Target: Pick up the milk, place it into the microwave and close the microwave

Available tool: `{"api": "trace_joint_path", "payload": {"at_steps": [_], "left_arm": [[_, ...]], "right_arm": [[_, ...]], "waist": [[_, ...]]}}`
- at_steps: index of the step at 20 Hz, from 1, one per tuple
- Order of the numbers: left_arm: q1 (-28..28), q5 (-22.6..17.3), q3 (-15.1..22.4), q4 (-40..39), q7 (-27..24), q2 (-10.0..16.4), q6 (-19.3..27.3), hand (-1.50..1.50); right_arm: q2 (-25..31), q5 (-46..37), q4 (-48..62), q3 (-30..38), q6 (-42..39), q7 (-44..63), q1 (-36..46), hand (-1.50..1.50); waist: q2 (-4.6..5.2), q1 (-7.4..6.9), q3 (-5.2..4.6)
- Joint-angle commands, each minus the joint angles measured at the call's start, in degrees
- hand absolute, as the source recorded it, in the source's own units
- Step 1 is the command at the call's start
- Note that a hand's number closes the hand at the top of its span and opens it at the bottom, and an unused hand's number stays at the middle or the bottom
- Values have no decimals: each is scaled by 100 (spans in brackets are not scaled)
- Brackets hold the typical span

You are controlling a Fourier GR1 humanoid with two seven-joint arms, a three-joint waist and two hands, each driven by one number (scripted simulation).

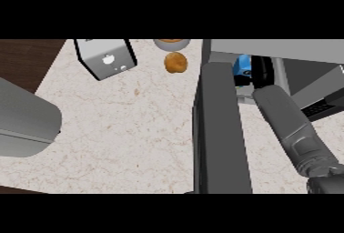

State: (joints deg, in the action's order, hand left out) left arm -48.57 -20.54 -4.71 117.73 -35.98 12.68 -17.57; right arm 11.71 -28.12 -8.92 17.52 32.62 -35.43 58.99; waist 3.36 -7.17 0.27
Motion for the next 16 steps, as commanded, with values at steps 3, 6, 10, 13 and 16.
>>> {"api": "trace_joint_path", "payload": {"at_steps": [3, 6, 10, 13, 16], "left_arm": [[210, 349, 314, -115, 79, -114, 73, -150], [358, 369, 338, -18, 144, -42, 39, -150], [163, 493, 488, -210, -41, -120, -118, -150], [116, 397, 641, 264, 393, -175, 35, -150], [165, 665, 813, -17, 135, -193, -124, -150]], "right_arm": [[49, 77, 160, 80, -529, -110, 147, -150], [-93, 177, 124, 167, -698, -393, 99, -150], [-67, 408, 97, 376, -1132, -827, -131, -150], [-58, 523, 84, 464, -1537, -907, -28, -150], [-53, 653, 131, 579, -1875, -1185, -233, -150]], "waist": [[-48, 71, 0], [-19, 55, 8], [-100, 118, 0], [-145, 237, 2], [-144, 217, -2]]}}
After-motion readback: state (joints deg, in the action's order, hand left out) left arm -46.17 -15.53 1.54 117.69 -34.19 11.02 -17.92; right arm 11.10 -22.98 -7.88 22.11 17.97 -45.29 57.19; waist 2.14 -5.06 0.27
